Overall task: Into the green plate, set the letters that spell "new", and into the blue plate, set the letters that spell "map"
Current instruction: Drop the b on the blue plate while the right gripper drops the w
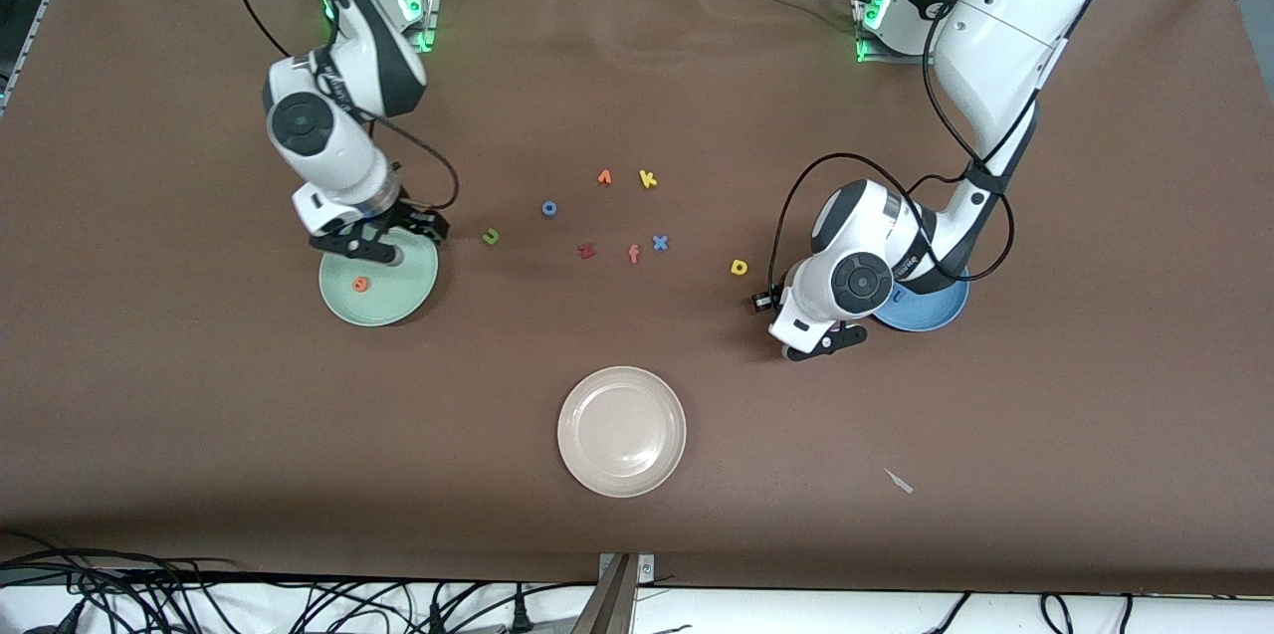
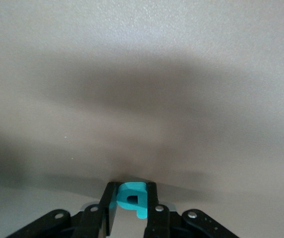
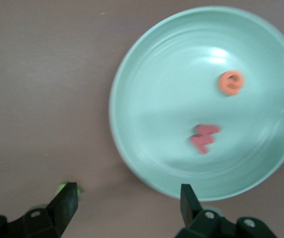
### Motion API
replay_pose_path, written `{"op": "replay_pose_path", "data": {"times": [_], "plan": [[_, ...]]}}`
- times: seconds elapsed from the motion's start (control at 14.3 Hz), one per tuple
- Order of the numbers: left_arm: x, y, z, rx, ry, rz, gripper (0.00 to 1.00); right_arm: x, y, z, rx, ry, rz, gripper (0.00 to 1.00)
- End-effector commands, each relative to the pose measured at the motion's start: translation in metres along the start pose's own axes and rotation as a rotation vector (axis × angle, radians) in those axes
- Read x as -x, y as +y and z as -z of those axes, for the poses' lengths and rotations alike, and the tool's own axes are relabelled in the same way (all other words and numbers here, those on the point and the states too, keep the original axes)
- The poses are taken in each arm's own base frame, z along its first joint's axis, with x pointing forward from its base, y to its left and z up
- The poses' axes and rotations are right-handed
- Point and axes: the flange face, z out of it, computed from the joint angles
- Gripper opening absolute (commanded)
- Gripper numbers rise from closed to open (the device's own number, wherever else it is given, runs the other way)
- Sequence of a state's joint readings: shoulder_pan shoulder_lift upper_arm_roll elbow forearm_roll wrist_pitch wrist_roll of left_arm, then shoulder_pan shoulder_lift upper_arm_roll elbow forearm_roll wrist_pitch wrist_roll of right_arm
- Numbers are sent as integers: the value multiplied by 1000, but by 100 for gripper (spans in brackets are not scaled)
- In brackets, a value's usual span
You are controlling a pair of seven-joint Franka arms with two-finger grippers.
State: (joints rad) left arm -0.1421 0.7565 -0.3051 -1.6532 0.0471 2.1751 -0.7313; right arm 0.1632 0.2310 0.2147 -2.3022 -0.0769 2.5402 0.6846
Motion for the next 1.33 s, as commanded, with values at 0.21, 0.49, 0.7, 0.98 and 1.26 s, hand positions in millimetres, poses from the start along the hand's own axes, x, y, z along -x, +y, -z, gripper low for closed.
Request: {"op": "replay_pose_path", "data": {"times": [0.21,0.49,0.7,0.98,1.26], "plan": [[-10,-20,32,-42,12,14,0,21,-30,-28,-74,20,-118,90],[-28,-84,80,-97,-46,-107,0,37,-49,-54,-121,32,-165,89],[-37,-136,95,-103,-96,-202,0,42,-49,-57,-117,30,-155,86],[-33,-202,62,-168,-163,-236,3,54,-40,-72,-128,35,-143,78],[-17,-210,33,-169,-207,-246,18,57,-37,-79,-133,35,-142,71]]}}
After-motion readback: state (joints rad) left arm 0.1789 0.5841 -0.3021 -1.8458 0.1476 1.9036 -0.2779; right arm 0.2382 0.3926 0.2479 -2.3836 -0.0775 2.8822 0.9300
